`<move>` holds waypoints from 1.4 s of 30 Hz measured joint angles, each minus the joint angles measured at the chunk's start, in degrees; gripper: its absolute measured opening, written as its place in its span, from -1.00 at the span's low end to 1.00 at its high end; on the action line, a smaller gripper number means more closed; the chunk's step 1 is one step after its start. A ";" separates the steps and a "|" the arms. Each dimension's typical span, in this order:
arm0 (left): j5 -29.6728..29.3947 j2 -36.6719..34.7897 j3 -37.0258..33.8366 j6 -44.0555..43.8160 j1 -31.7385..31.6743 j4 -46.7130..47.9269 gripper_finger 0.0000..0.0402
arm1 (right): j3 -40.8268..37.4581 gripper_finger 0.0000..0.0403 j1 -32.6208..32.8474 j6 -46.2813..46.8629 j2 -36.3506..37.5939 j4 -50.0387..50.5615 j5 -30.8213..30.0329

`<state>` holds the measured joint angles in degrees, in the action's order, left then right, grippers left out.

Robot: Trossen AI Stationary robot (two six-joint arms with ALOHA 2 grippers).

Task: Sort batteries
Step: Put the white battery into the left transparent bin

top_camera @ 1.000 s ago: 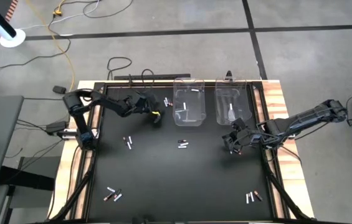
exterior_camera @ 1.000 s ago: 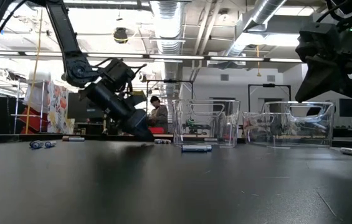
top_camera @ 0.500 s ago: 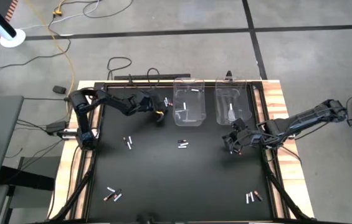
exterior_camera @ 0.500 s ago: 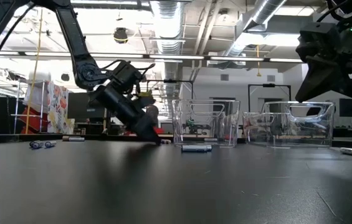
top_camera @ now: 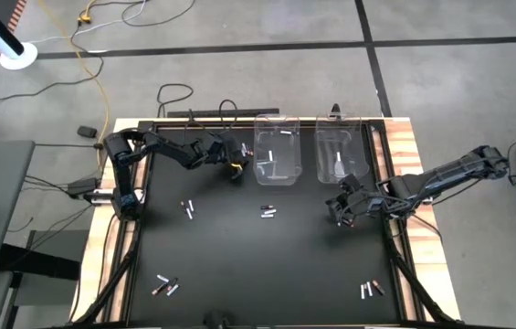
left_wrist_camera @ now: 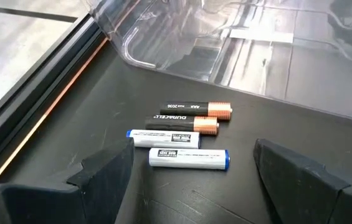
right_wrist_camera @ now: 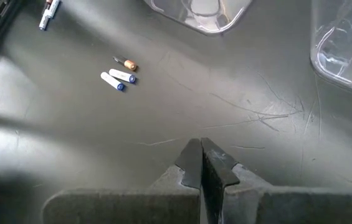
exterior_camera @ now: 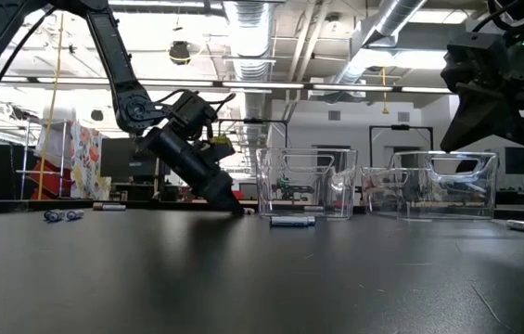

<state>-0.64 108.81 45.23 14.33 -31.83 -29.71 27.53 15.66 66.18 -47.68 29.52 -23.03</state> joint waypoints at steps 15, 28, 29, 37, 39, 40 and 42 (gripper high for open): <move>-1.70 0.00 -0.07 -5.80 0.02 -0.65 0.64 | 0.00 -0.91 0.00 0.26 0.00 -0.03 0.00; -2.93 0.00 -0.07 -3.63 0.35 0.13 0.64 | 0.00 -0.91 0.00 0.93 0.00 -0.05 0.02; -2.89 0.00 -0.07 -3.42 0.35 0.18 0.64 | 0.00 -0.91 0.00 0.94 0.00 -0.03 0.02; -2.69 -0.02 0.23 -3.90 0.35 0.90 0.64 | 0.00 -0.91 0.00 1.06 0.00 -0.04 0.02; -2.63 -0.02 1.49 -5.00 0.33 3.31 0.64 | 0.00 -0.91 0.00 1.53 0.00 -0.05 0.02; -2.60 -0.02 2.29 -5.56 0.26 4.95 0.64 | 0.00 -0.91 0.00 1.58 0.00 -0.09 0.02; -2.53 -0.05 3.86 -6.03 0.18 8.16 0.64 | 0.00 -0.91 0.00 1.76 0.00 -0.14 0.02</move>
<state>-3.18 108.76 49.09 8.29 -31.65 -21.55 27.53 15.66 67.94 -47.68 29.39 -23.00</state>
